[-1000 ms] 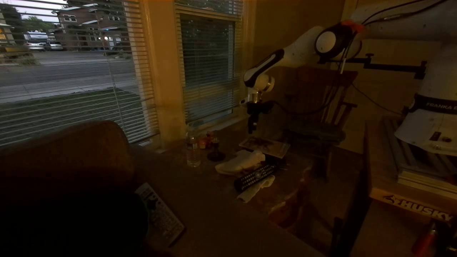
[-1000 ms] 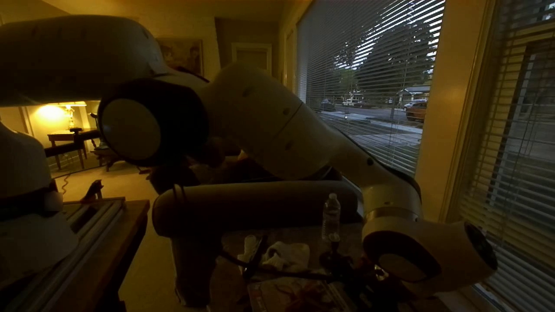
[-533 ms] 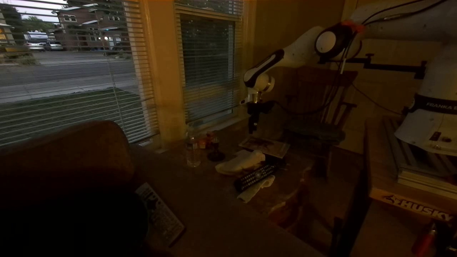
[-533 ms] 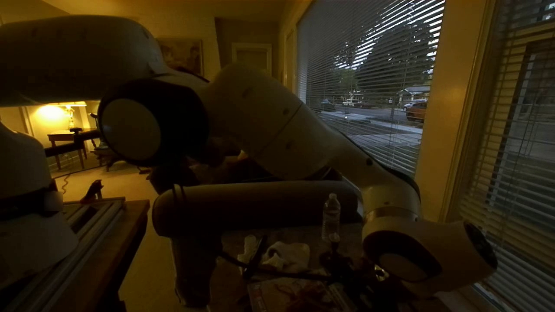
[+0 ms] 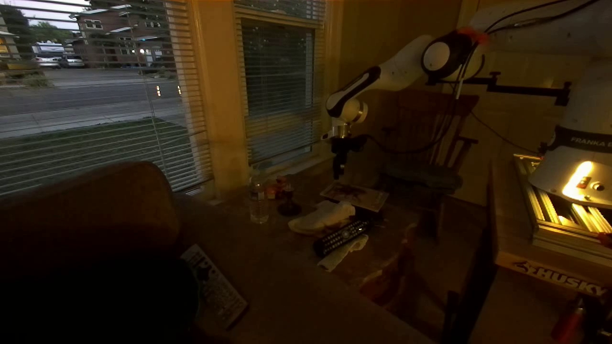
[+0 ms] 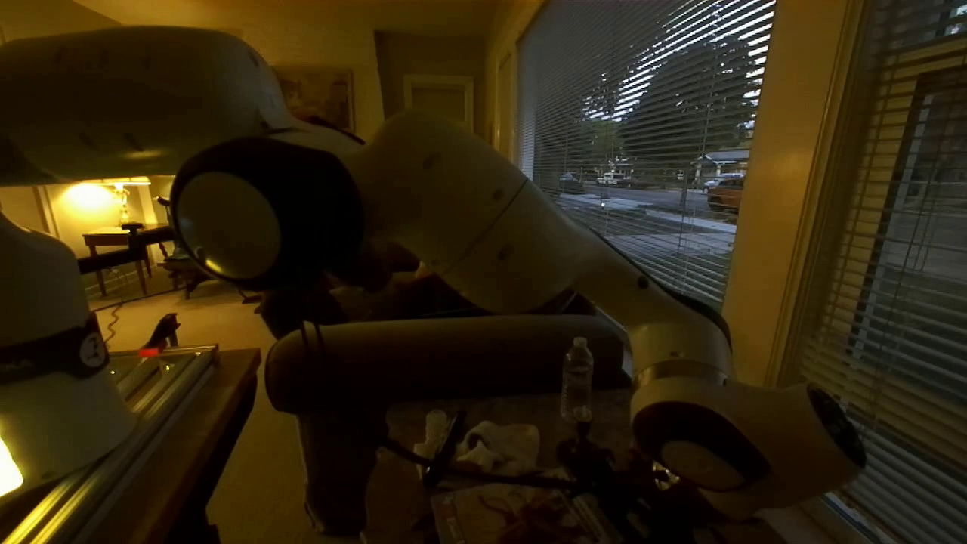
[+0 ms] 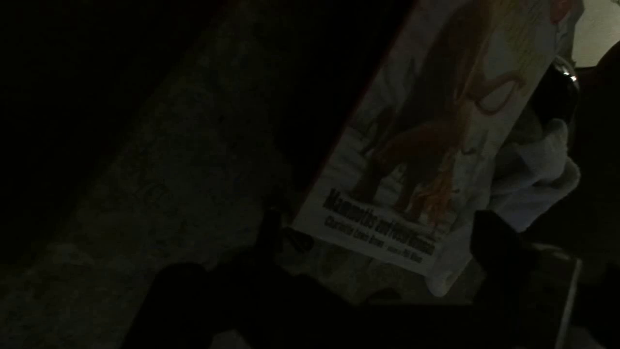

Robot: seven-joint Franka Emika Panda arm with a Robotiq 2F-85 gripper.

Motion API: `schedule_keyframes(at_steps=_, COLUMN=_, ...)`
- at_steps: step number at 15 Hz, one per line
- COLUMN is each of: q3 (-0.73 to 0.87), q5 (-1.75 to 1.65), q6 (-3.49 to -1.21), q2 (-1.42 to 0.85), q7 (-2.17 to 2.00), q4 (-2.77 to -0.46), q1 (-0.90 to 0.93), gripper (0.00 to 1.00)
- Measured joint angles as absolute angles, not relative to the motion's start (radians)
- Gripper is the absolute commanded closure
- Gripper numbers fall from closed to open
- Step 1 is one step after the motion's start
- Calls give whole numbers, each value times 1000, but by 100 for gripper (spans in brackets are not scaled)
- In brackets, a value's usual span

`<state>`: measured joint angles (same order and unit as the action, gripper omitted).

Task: Move the book to the left

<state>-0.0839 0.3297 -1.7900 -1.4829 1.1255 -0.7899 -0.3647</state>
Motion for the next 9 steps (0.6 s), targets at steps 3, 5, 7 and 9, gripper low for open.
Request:
schedule_keyframes(at_steps=3, q3=-84, q5=318, q6=-1803, q2=-1484, q7=1124, q4=-795, q1=-362, gripper=0)
schedule_keyframes(at_steps=5, q3=-84, q5=312, q6=-1810, q2=-1484, q7=1123, q4=-803, q1=-360, gripper=0)
schedule_keyframes(at_steps=7, q3=-84, q5=311, q6=-1817, q2=-1484, q7=1123, q4=-809, q1=-359, gripper=0)
schedule_keyframes(at_steps=9, q3=-84, q5=311, q6=-1820, q2=-1485, q7=1123, q4=-810, q1=-358, gripper=0)
